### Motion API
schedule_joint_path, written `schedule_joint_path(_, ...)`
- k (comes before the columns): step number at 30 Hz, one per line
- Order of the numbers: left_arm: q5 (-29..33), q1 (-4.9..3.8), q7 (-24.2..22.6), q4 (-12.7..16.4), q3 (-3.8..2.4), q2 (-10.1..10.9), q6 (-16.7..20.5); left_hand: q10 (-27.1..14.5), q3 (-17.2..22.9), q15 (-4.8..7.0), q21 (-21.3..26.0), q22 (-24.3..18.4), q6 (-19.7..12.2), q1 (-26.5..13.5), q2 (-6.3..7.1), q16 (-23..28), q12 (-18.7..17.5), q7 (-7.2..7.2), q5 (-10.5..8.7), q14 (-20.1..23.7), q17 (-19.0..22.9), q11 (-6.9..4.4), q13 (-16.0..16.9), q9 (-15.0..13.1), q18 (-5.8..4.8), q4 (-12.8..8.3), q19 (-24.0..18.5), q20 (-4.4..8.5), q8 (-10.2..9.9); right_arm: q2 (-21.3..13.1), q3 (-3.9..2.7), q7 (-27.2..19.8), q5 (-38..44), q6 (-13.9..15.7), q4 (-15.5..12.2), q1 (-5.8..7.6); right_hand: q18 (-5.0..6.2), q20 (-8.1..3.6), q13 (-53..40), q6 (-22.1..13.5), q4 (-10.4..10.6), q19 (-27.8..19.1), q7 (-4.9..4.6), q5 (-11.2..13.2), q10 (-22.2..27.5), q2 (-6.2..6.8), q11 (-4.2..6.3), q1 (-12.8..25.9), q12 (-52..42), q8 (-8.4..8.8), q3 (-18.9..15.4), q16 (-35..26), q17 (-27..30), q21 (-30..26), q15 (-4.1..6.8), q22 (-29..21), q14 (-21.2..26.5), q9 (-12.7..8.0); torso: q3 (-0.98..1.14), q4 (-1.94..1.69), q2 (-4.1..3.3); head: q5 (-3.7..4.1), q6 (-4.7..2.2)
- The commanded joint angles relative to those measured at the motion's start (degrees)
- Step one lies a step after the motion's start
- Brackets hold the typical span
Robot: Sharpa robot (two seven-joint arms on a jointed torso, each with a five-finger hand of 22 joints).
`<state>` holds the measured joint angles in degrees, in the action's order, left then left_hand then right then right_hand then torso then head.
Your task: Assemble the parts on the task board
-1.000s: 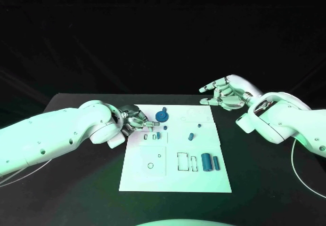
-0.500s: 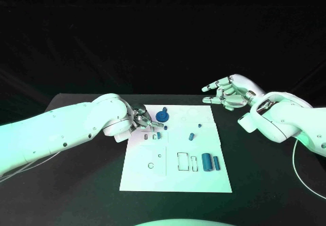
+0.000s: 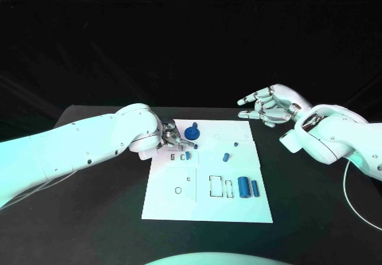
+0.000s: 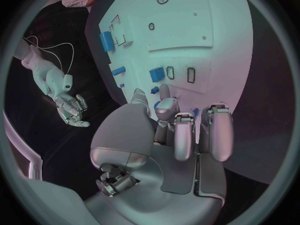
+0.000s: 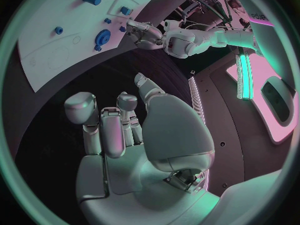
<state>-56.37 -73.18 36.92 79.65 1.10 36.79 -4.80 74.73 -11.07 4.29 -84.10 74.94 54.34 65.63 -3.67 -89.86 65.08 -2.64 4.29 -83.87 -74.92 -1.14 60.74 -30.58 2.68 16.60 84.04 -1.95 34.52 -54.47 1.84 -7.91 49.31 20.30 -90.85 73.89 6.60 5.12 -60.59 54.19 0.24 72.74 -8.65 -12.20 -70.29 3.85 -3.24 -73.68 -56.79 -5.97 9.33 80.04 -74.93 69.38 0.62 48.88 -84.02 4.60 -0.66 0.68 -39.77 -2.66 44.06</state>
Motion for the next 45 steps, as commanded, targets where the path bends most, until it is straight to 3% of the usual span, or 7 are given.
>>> schedule_joint_path(1,-1.50,-0.09,0.50,-0.70,-0.02,-0.61,-2.43,0.24,-0.42,0.41,-0.24,7.66,-0.46,-0.56,0.03,-0.14,0.34,-0.09,-0.26,-6.13,-15.08,-0.12,0.03,-0.13,-0.91,0.05,3.29,0.45,0.31,0.16,0.00,0.20,0.03,-0.99,0.10,0.01,0.83,-0.29,0.09,0.41,-0.03,0.14,0.16,-0.15,-0.36,-0.06,-0.10,0.29,-0.09,-0.21,-0.34,-0.13,0.07,-0.08,0.50,-0.06,-2.61,0.09,-0.05,0.02,-0.04,-0.08,0.02)
schedule_joint_path(9,-1.60,-0.03,0.58,-1.99,0.11,-2.00,-3.17,0.28,-0.52,0.43,-0.33,7.79,-0.63,-0.11,-0.09,-0.14,0.47,-0.06,-0.24,-6.13,-15.08,-0.14,0.15,-0.59,-0.93,-0.05,3.33,0.46,0.55,0.40,0.00,0.29,0.11,-1.24,0.29,0.00,0.83,-0.29,0.09,0.41,-0.03,0.14,0.16,-0.15,-0.36,-0.06,-0.10,0.29,-0.09,-0.21,-0.34,-0.13,0.07,-0.08,0.50,-0.06,-2.61,0.09,-0.06,0.03,-0.06,0.07,0.23)
schedule_joint_path(13,-1.61,0.01,0.61,-2.23,0.19,-2.24,-3.68,0.29,-0.54,0.43,-0.32,7.79,-0.70,0.07,-0.15,-0.14,0.50,-0.06,-0.19,-6.13,-15.08,-0.15,0.19,-0.75,-0.93,-0.07,3.32,0.46,0.62,0.53,0.00,0.28,0.12,-1.25,0.36,0.00,0.83,-0.30,0.14,0.41,0.09,0.14,0.17,-0.19,-0.37,-0.11,-0.09,0.45,-0.08,-0.22,-0.46,-0.22,0.17,-0.13,0.51,-0.12,-2.60,0.08,0.00,0.11,-0.07,-0.51,0.75)
schedule_joint_path(18,-1.61,0.05,0.61,-2.41,0.26,-2.52,-4.13,0.34,-0.59,0.45,-0.46,8.00,-0.90,0.60,-0.35,-0.14,0.63,-0.04,-0.03,-6.13,-15.08,-0.16,0.33,-1.19,-0.97,-0.12,3.39,0.47,0.81,0.61,0.01,0.36,0.12,-1.29,0.46,0.00,0.83,-0.30,0.14,0.41,0.10,0.14,0.17,-0.20,-0.37,-0.12,-0.09,0.47,-0.08,-0.22,-0.47,-0.23,0.18,-0.13,0.51,-0.13,-2.60,0.08,-0.02,0.00,-0.08,0.03,0.92)
schedule_joint_path(38,-1.53,0.33,0.69,-3.03,0.61,-2.98,-5.58,0.51,-0.64,0.48,-0.67,8.32,-1.16,1.95,-0.80,-0.14,0.98,0.03,0.43,-6.13,-15.08,-0.22,0.69,-2.16,-1.03,-0.25,3.47,0.50,1.24,0.96,0.04,0.55,0.25,-1.76,0.75,-0.01,0.85,-0.31,0.17,0.44,0.21,0.10,0.19,-0.34,-0.37,-0.20,-0.07,0.59,-0.09,-0.25,-0.56,-0.35,0.32,-0.23,0.52,-0.27,-2.57,0.07,0.02,0.05,-0.10,0.05,1.11)
schedule_joint_path(45,-1.51,0.33,0.71,-2.88,0.62,-3.10,-5.84,0.59,-0.63,0.49,-0.69,8.35,-1.17,2.13,-0.93,-0.14,1.11,0.05,0.54,-6.13,-15.08,-0.24,0.84,-2.33,-1.04,-0.23,3.47,0.51,1.33,1.10,0.04,0.68,0.25,-2.01,0.86,-0.02,0.84,-0.32,0.14,0.49,0.23,0.13,0.21,-0.46,-0.40,-0.28,-0.05,0.57,-0.16,-0.29,-0.57,-0.30,0.23,-0.22,0.53,-0.22,-2.60,0.08,0.02,-0.05,-0.08,0.10,1.48)
